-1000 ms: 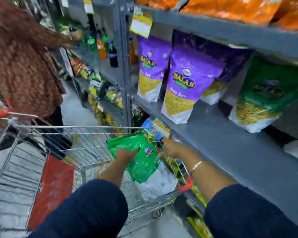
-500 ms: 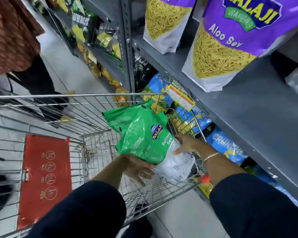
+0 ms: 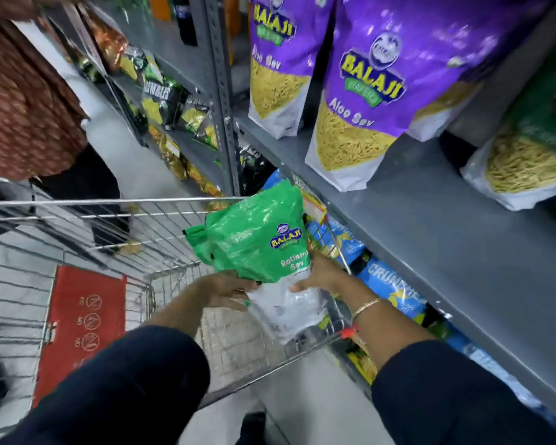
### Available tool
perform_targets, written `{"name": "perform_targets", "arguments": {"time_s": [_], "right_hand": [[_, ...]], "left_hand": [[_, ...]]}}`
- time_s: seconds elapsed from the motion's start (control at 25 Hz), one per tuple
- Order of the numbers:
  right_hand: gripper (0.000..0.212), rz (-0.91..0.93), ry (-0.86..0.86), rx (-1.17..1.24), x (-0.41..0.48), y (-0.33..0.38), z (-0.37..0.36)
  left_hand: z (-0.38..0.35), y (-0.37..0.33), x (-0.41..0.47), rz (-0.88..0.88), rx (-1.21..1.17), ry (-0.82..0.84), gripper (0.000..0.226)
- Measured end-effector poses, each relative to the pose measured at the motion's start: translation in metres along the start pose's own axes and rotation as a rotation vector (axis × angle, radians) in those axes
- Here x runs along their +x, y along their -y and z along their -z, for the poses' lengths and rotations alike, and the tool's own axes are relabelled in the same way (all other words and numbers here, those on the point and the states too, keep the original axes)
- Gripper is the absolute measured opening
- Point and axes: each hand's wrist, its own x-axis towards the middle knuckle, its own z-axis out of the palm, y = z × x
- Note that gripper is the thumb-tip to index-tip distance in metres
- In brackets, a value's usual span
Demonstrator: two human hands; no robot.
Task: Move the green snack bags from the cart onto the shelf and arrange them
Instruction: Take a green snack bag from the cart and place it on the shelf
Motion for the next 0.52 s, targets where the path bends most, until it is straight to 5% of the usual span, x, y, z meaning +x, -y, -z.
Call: {"name": "perform_targets", "arguments": {"time_s": [0.16,0.28,0.52], "right_hand": [[0.078,0.107,-0.208,0.089,-0.046,0.025,0.023],[0.099,0.186,-0.343,0.114,-0.064,0.03,0.06],[0.06,0.235,-0.675,0.219,-0.162,0.041,0.143]], "left_hand": [[-0.007,-0.073,-0.053,-0.13,0.198,-0.023,0.012],[-0.029,-0.132,-0.095,-0.228,0.31,-0.026,0.009],[-0.121,-0.224,-0.141,-0.44,0.375,0.084,0.019]]}}
